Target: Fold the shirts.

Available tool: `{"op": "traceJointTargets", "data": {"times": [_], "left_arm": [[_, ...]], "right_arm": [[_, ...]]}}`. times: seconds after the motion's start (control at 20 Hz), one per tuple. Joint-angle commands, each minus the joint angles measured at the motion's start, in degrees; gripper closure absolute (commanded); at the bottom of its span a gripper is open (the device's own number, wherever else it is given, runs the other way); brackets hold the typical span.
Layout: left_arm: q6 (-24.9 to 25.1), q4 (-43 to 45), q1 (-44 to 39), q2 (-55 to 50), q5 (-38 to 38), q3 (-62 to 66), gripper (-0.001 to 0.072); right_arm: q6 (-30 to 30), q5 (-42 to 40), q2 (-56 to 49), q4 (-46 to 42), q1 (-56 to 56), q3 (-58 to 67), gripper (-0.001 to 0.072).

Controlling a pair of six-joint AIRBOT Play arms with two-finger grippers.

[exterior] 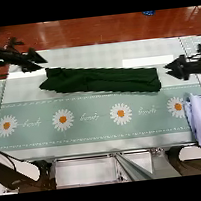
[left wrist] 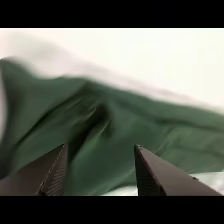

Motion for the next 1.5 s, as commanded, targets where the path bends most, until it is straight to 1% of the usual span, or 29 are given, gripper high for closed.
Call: {"op": "traceJointTargets", "data": {"times": [0.0, 0.05, 0.15, 0.2, 0.3, 0.4, 0.5, 0.6, 0.7, 0.8, 0.85, 0.9, 0.95, 1.0, 1.05, 1.15, 1.25, 1.3, 1.35, 1.4, 1.45], "left_arm": [[-1.88, 16.81, 3.21, 11.43, 3.96, -0.76, 0.0199], [-1.9, 16.92, 3.02, 16.31, 9.07, -3.87, 0.02], [-1.86, 15.47, 0.46, 25.64, 17.84, -12.41, 0.0199], [-1.4, 14.75, -1.57, 29.55, 20.28, -16.81, 0.0199], [0.81, 14.19, -6.69, 35.76, 20.96, -25.09, 0.0199], [1.25, 14.19, -11.8, 39.52, 20.98, -32.26, 0.0199], [1.11, 14.14, -16.37, 40.35, 21.0, -36.7, 0.0199], [-1.07, 14.12, -20.83, 39.34, 22.08, -39.21, 0.0199], [-1.05, 14.12, -24.48, 37.05, 22.27, -39.45, 0.02], [-1.03, 13.94, -27.91, 34.6, 23.67, -39.41, 0.0199], [-1.03, 13.66, -29.11, 33.44, 24.48, -39.41, 0.02], [-1.01, 13.49, -30.29, 32.24, 24.87, -39.41, 0.0203], [-0.98, 13.49, -31.12, 31.23, 24.52, -39.39, 0.0252], [-1.01, 13.49, -31.54, 30.4, 23.41, -39.41, 0.052], [-0.85, 13.25, -31.91, 29.9, 22.6, -39.41, 0.0679], [-0.76, 12.5, -32.24, 29.64, 23.1, -39.41, 0.0688], [-0.72, 9.51, -32.65, 29.18, 24.63, -39.34, 0.0688], [1.55, 7.19, -33.11, 28.2, 24.41, -38.88, 0.0688], [4.66, 4.68, -33.92, 26.93, 24.13, -38.49, 0.0688], [5.6, 2.43, -35.17, 25.22, 24.26, -38.25, 0.0689], [5.51, 1.25, -36.7, 23.15, 24.63, -37.68, 0.0689]], "right_arm": [[2.86, -1.03, 6.32, -9.7, -5.22, -2.38, 0.0298], [3.43, -4.0, 7.5, -10.88, -4.94, -4.92, 0.0298], [3.34, -8.35, 7.15, -9.79, -3.45, -9.22, 0.0298], [3.32, -9.99, 6.08, -9.75, -2.16, -10.1, 0.0298], [3.3, -11.63, 3.02, -8.26, 0.61, -10.14, 0.0298], [2.05, -13.18, -0.17, -4.63, 3.06, -10.12, 0.0298], [0.31, -14.01, -3.06, -1.14, 5.42, -10.12, 0.0298], [0.02, -15.52, -5.42, 0.42, 8.22, -10.12, 0.0298], [-1.38, -16.5, -6.88, 3.28, 11.61, -9.29, 0.0299], [-0.92, -16.81, -8.2, 3.76, 15.21, -6.51, 0.0319], [-0.22, -16.63, -8.57, 3.74, 16.85, -4.79, 0.0453], [-0.22, -16.2, -8.61, 3.76, 18.1, -3.34, 0.0657], [-0.2, -14.12, -8.52, 3.5, 18.73, -1.79, 0.0688], [-0.02, -10.58, -8.09, 2.4, 18.71, -0.42, 0.0689], [0.79, -8.41, -6.67, 0.15, 18.25, -0.15, 0.0689], [4.22, -5.97, -0.57, -9.4, 17.84, -1.01, 0.0688], [7.28, -4.68, 8.28, -17.9, 17.68, -4.04, 0.0689], [9.68, -4.33, 13.05, -21.79, 17.62, -6.08, 0.0688], [10.84, -3.63, 18.49, -23.93, 17.62, -8.57, 0.0689], [10.82, -2.89, 23.63, -24.17, 17.62, -10.82, 0.0689], [11.02, -2.43, 29.16, -23.8, 17.62, -13.03, 0.0689]]}}
